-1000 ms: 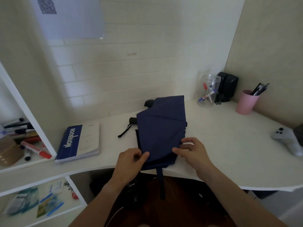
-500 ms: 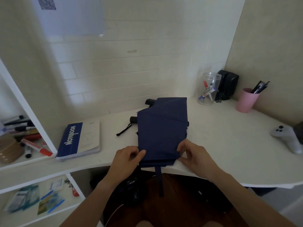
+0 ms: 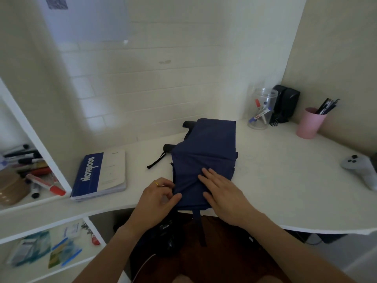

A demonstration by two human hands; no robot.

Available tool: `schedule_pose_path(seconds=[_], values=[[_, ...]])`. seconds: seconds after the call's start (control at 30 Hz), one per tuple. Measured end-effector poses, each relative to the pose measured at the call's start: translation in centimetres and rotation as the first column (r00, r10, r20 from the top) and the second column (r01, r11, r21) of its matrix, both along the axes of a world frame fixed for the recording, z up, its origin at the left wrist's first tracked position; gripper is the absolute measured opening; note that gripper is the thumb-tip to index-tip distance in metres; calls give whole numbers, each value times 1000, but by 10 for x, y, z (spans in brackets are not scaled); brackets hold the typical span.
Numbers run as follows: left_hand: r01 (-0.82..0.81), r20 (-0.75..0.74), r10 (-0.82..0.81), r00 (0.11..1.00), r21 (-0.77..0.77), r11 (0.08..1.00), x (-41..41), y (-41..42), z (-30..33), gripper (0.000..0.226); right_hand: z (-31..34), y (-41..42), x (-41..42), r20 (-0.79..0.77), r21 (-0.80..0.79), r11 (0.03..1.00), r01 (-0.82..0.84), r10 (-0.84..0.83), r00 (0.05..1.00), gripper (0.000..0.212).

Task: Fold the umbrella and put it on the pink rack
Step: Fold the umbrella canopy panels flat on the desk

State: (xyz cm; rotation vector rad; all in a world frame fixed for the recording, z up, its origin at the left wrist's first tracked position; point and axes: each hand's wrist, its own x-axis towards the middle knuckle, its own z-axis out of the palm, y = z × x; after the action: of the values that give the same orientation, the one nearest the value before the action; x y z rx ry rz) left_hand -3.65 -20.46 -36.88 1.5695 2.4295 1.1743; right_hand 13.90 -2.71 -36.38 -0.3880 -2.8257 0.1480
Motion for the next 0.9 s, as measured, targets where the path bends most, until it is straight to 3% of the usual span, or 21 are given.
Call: schedule_pose_path(seconds=[0.13, 0.2, 0.27, 0.3, 0.4, 0.5, 0.67, 0.73, 0.77, 0.83, 0.87, 0.9], values=[[-77, -32, 77, 997, -23, 997, 2, -5, 0, 32, -15, -2, 8, 84, 67, 998, 0, -6, 996, 66], [-120, -151, 133, 980, 92, 989, 11, -3, 7, 25, -14, -5, 7, 91, 33, 999, -12, 9, 996, 65], [-12, -302, 79, 950, 220, 976, 24, 7, 19, 18, -11, -6, 6, 111, 8, 1000, -13, 12, 994, 64], [77, -387, 7, 922, 201, 976, 28, 15, 22, 17, -10, -7, 7, 109, 7, 1000, -9, 8, 994, 65], [186, -536, -223, 815, -123, 975, 23, 35, 14, 40, -11, -6, 9, 110, 9, 1000, -9, 8, 994, 68], [104, -473, -283, 834, -369, 924, 1, 35, 3, 57, -11, -2, 12, 127, 16, 999, 37, -39, 991, 74], [71, -425, -312, 850, -494, 867, -9, 30, 2, 66, -2, 2, 19, 247, -27, 998, 58, -50, 968, 74], [65, -406, -307, 861, -511, 857, -9, 30, 2, 65, 14, 4, 19, 289, -144, 987, 73, -29, 957, 72], [62, -406, -306, 861, -513, 856, -10, 30, 2, 64, 26, 8, 16, 256, -254, 960, 116, -49, 966, 70], [72, -404, -315, 859, -515, 854, -9, 30, 2, 61, 56, 23, 6, -61, -453, 868, 206, -260, 964, 51], [77, -404, -319, 857, -512, 855, -8, 29, 2, 59, 68, 36, -2, -247, -513, 821, 252, -422, 872, 42], [79, -408, -321, 855, -509, 857, -8, 29, 1, 58, 83, 47, -8, -332, -592, 751, 293, -558, 760, 43]])
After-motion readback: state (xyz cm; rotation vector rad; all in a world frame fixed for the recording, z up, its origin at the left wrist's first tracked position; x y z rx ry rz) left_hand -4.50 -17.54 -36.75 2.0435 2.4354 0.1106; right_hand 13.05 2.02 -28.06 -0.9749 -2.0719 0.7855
